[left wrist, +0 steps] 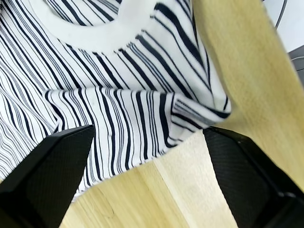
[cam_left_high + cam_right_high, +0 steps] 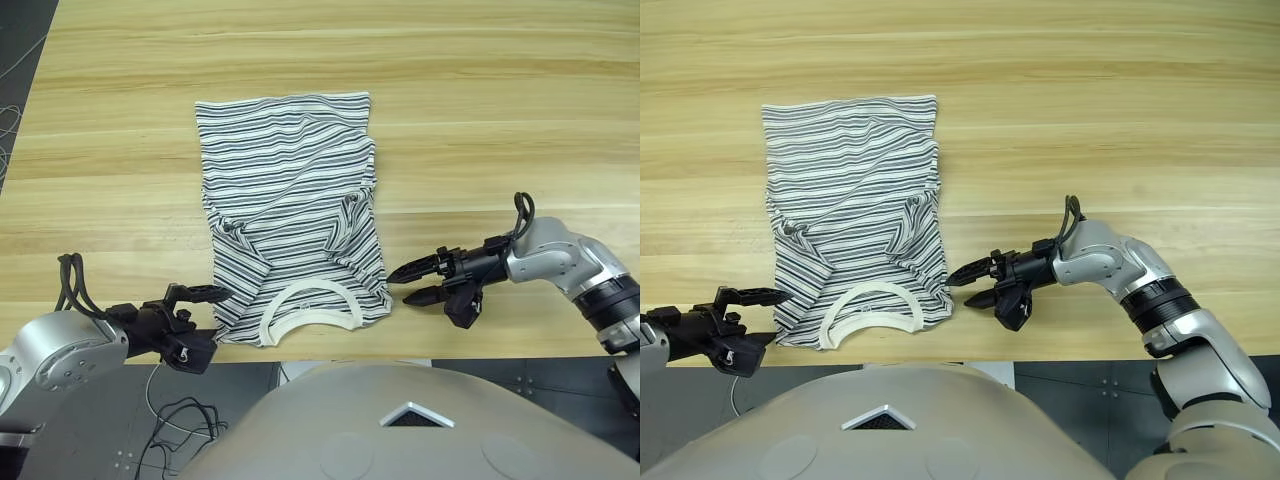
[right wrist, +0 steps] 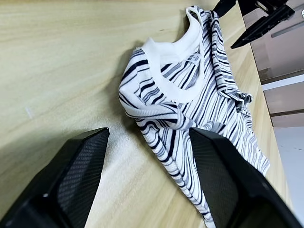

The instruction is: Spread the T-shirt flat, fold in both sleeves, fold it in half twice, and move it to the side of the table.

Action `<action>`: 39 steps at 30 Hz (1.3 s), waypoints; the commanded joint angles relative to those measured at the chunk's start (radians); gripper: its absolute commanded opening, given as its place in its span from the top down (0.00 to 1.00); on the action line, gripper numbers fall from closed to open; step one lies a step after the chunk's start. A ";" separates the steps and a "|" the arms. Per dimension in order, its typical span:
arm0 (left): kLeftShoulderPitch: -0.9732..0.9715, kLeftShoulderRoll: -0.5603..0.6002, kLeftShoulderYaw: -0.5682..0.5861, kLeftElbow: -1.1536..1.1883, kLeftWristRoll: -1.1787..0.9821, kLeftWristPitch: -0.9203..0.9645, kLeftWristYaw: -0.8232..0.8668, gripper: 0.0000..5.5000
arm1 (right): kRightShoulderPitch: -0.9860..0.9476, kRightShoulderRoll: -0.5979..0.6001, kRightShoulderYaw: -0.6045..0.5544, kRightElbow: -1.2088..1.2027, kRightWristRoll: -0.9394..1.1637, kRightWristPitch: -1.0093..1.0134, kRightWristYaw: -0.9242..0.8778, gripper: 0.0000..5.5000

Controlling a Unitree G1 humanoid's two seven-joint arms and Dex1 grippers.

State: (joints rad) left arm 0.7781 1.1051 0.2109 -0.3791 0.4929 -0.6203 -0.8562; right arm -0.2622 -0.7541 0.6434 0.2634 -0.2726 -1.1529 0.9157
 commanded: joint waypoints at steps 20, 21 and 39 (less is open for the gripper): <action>0.008 0.016 -0.084 -0.004 -0.022 0.094 -0.068 0.52 | -0.068 0.045 0.091 0.015 0.049 0.035 0.000 0.48; 0.008 0.014 -0.089 -0.001 -0.022 0.092 -0.067 0.54 | -0.067 0.045 0.094 0.010 0.053 0.040 0.003 0.51; -0.026 0.005 -0.136 0.021 -0.052 0.038 -0.027 0.98 | -0.049 0.049 0.103 -0.068 0.143 0.083 0.015 0.98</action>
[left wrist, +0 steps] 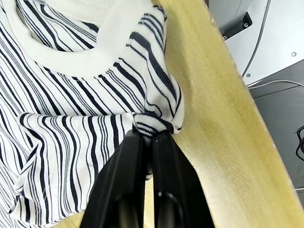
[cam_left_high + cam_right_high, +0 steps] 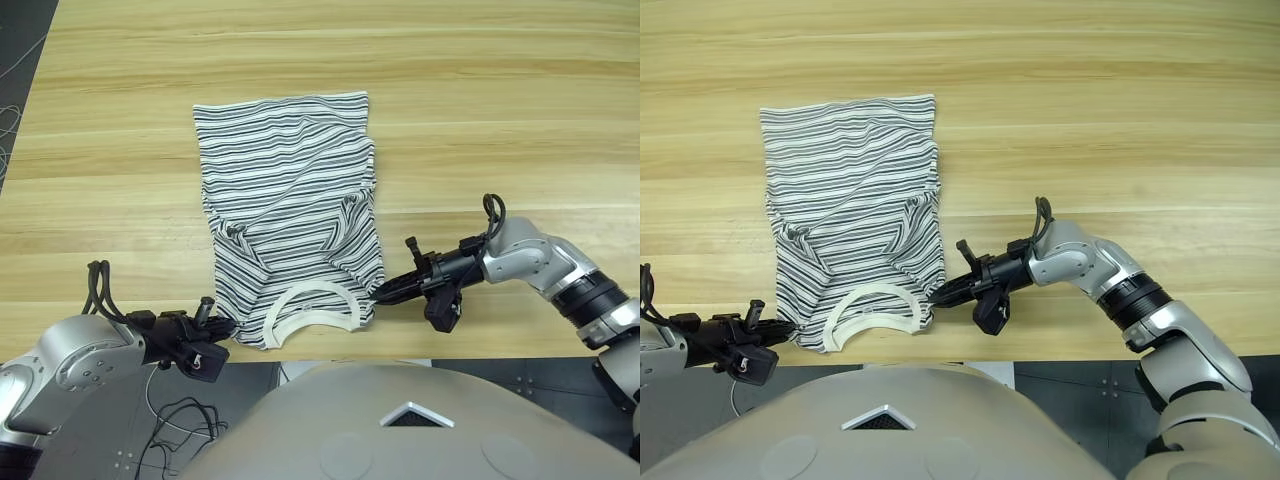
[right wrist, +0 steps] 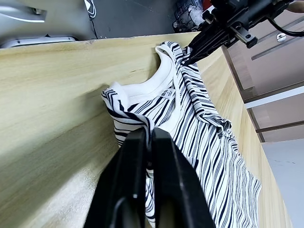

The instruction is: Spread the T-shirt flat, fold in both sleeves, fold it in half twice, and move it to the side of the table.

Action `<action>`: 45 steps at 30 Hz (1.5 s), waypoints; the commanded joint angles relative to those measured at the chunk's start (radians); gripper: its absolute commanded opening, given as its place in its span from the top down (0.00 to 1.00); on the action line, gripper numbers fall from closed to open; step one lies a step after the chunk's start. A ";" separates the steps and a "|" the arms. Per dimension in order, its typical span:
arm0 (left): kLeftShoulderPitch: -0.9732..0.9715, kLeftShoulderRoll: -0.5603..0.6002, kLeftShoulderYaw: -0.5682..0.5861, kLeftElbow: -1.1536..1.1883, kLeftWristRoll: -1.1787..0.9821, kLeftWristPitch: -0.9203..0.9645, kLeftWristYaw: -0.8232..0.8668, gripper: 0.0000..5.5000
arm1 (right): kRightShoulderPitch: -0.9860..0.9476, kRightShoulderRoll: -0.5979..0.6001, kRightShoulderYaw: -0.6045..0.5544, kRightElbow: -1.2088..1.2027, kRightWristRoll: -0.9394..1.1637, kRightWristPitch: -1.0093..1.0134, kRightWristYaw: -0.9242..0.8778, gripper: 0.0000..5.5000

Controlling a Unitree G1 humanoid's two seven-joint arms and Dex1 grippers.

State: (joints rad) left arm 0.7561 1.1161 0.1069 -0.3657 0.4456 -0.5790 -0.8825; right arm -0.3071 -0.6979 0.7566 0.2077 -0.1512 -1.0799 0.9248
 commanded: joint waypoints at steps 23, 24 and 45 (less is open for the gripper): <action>-0.377 0.112 0.064 -0.098 -0.886 0.510 -0.530 0.98 | -0.072 -0.174 -0.173 -0.256 0.529 1.010 0.586 0.98; -0.366 0.110 0.071 -0.120 -0.906 0.516 -0.546 0.98 | -0.064 -0.188 -0.187 -0.290 0.564 1.061 0.618 0.98; -0.640 0.058 0.097 -0.030 -1.040 0.676 -0.590 0.98 | -0.221 0.057 -0.415 -0.219 0.700 1.327 0.519 0.98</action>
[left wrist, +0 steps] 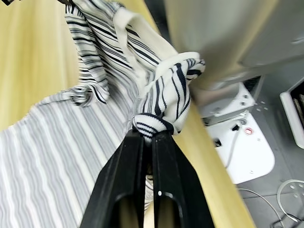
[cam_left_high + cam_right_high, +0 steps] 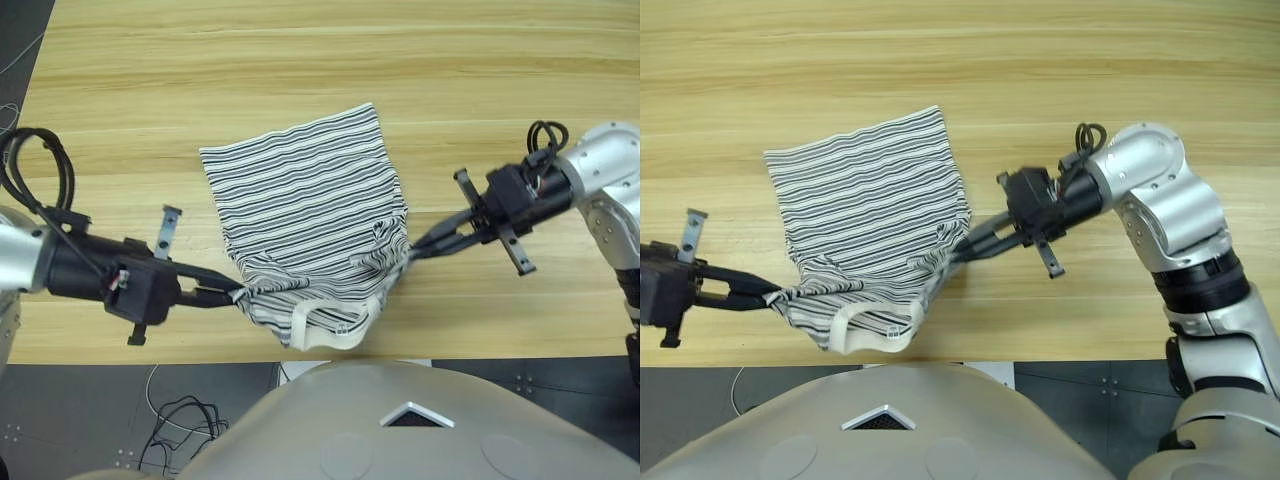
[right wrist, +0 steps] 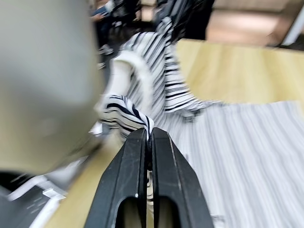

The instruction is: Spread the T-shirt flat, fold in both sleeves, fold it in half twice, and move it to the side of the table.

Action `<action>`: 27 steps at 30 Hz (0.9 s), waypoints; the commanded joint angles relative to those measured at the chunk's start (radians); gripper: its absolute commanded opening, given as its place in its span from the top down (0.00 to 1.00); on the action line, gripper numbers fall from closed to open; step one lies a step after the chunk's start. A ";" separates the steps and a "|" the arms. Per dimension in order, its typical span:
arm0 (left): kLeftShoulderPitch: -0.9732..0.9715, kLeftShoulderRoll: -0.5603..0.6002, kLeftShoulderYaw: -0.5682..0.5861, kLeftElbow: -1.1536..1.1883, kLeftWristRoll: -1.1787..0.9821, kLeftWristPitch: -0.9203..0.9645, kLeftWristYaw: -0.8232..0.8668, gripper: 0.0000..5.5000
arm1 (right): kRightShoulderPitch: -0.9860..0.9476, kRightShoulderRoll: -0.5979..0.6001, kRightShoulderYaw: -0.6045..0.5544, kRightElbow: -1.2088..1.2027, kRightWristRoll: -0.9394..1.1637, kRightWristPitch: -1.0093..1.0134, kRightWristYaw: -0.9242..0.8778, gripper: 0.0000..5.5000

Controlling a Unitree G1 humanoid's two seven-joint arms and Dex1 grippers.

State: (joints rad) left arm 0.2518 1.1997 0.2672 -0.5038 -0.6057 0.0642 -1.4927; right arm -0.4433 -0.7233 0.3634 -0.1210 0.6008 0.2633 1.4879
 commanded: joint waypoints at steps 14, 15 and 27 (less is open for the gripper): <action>-0.482 -0.235 -0.328 0.588 0.265 0.040 0.077 0.98 | -0.312 0.352 -0.073 0.797 -0.340 -0.340 -0.171 0.98; -0.501 -0.246 -0.341 0.639 0.289 0.035 0.084 0.98 | -0.329 0.366 -0.079 0.847 -0.360 -0.369 -0.188 0.98; -0.734 -0.346 -0.345 1.140 0.396 -0.075 0.066 0.98 | -0.503 0.480 -0.131 1.273 -0.546 -0.579 -0.385 0.98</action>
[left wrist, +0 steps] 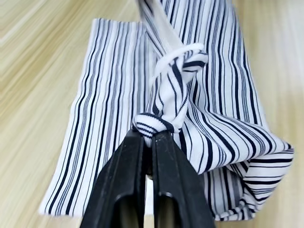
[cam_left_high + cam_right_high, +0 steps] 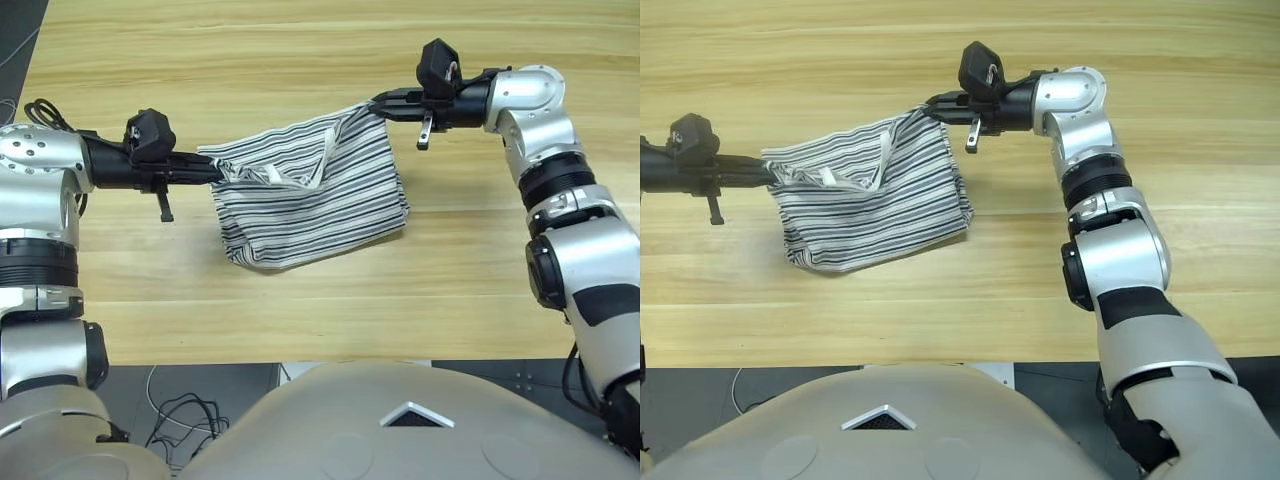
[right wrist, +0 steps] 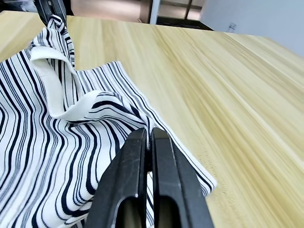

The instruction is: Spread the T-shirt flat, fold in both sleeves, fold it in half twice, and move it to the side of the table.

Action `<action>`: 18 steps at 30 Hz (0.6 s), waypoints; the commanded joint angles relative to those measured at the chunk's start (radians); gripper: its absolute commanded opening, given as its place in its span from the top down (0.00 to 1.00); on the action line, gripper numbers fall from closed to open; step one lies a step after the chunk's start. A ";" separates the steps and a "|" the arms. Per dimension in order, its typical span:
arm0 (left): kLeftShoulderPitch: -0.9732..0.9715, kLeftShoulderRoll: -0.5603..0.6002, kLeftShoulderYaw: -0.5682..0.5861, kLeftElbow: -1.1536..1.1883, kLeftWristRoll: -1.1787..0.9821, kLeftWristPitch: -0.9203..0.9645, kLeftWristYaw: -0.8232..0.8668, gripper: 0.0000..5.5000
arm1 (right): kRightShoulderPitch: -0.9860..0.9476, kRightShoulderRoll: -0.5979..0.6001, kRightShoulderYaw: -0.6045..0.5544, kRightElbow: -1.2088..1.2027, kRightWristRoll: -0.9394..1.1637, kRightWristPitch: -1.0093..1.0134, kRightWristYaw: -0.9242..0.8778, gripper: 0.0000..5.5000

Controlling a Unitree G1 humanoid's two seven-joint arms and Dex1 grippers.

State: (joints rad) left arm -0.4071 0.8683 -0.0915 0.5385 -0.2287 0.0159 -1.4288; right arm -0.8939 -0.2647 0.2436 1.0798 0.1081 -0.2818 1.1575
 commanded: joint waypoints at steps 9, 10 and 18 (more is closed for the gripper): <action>-0.182 -0.071 0.004 0.350 0.098 -0.115 0.022 0.98 | -0.088 0.047 -0.018 0.196 -0.167 -0.054 -0.189 0.98; -0.189 -0.078 -0.001 0.371 0.108 -0.121 0.022 0.98 | -0.089 0.050 -0.019 0.202 -0.177 -0.054 -0.198 0.98; -0.258 -0.120 -0.005 0.567 0.197 -0.139 0.104 0.98 | -0.097 0.090 -0.038 0.243 -0.232 -0.024 -0.288 0.98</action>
State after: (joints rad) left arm -0.6211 0.7561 -0.0973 1.0658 -0.0586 -0.1242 -1.3565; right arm -0.9632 -0.1901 0.2165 1.3102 -0.1071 -0.3230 0.8919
